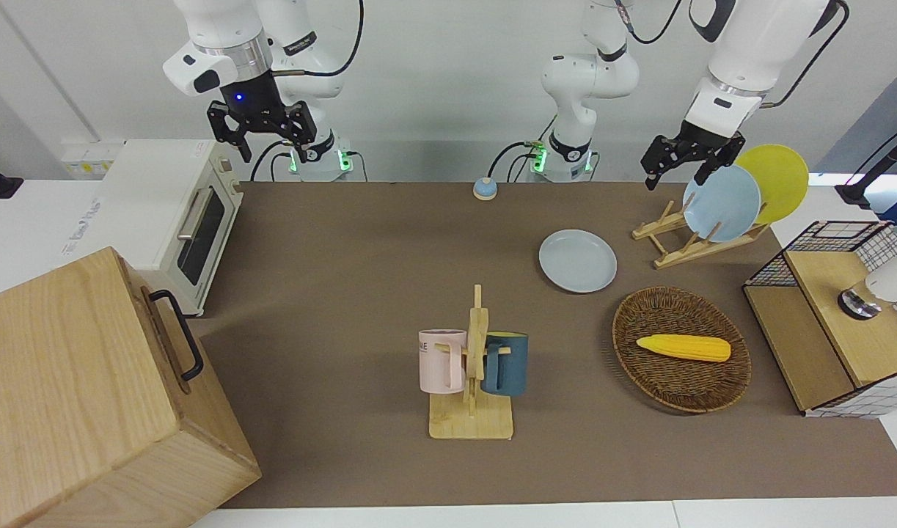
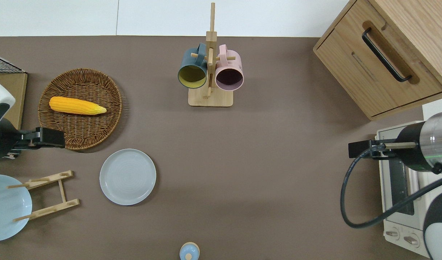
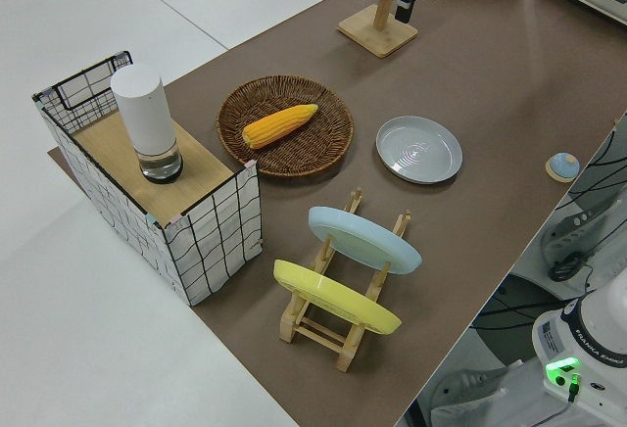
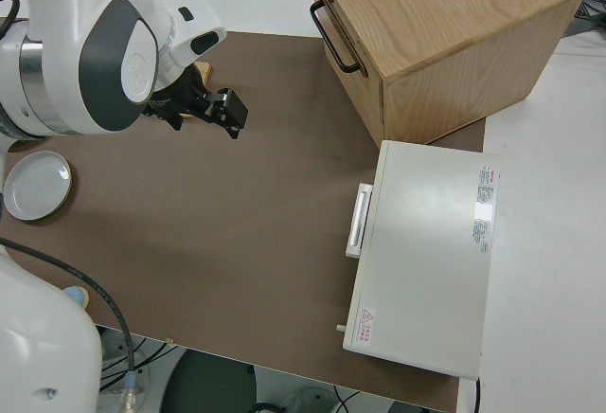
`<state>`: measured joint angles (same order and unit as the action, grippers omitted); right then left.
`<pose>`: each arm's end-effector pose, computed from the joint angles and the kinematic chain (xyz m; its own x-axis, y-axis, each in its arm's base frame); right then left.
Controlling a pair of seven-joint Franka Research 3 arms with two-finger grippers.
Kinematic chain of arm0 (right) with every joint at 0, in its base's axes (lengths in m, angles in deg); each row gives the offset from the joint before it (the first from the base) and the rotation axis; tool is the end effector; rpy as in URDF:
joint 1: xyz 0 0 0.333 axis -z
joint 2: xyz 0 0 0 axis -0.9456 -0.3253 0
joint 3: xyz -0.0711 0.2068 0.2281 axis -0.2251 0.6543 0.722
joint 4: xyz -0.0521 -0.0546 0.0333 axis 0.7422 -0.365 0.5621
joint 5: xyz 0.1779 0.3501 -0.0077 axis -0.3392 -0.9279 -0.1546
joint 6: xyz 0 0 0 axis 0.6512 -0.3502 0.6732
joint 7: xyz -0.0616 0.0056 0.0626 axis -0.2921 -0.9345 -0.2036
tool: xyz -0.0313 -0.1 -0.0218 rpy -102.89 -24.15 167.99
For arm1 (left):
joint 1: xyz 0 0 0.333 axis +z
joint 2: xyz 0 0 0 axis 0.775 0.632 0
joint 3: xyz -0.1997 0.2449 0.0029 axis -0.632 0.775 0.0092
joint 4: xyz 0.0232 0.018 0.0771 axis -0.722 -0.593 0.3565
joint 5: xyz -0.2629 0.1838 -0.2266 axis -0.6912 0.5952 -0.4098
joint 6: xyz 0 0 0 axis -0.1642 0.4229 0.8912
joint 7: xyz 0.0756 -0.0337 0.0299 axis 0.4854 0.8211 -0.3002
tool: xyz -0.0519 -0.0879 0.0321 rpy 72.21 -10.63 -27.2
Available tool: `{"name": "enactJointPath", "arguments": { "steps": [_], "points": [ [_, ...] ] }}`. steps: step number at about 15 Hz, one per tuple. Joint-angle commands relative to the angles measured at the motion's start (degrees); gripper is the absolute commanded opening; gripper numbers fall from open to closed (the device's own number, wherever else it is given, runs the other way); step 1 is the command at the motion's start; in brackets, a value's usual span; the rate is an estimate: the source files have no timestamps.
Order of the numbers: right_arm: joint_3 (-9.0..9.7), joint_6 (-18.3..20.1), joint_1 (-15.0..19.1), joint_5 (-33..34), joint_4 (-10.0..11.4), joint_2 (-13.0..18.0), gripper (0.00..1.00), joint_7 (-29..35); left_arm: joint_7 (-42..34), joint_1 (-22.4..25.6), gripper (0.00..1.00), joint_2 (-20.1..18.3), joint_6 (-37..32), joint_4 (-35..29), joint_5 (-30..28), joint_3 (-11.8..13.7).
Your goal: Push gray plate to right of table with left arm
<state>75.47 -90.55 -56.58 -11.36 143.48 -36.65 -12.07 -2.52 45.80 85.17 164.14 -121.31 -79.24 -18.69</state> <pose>0.5061 0.0786 0.6526 0.9986 -0.0534 -0.0042 -0.0535 -0.9985 -0.0083 0.5301 -0.0251 0.6266 0.9970 0.0768 -0.0045 0.0768 -0.9970 0.0011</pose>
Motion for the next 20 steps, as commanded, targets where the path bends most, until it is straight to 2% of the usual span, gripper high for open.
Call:
{"name": "enactJointPath", "arguments": {
  "steps": [1,5,20],
  "points": [
    [0.83,-0.02,1.38,-1.23,1.56,1.57,0.996,0.58,-0.81,-0.27,0.99,-0.62,-1.84,-0.1,1.43,0.44],
    [0.83,0.07,1.38,-1.23,1.56,1.57,0.996,0.58,-0.72,-0.35,0.99,-0.7,-1.85,-0.11,1.43,-0.44],
    [0.83,-0.02,1.38,-1.23,1.56,1.57,0.996,0.58,-0.89,-0.27,0.99,-0.88,-1.85,-0.72,1.43,-0.44]
  ]
}}
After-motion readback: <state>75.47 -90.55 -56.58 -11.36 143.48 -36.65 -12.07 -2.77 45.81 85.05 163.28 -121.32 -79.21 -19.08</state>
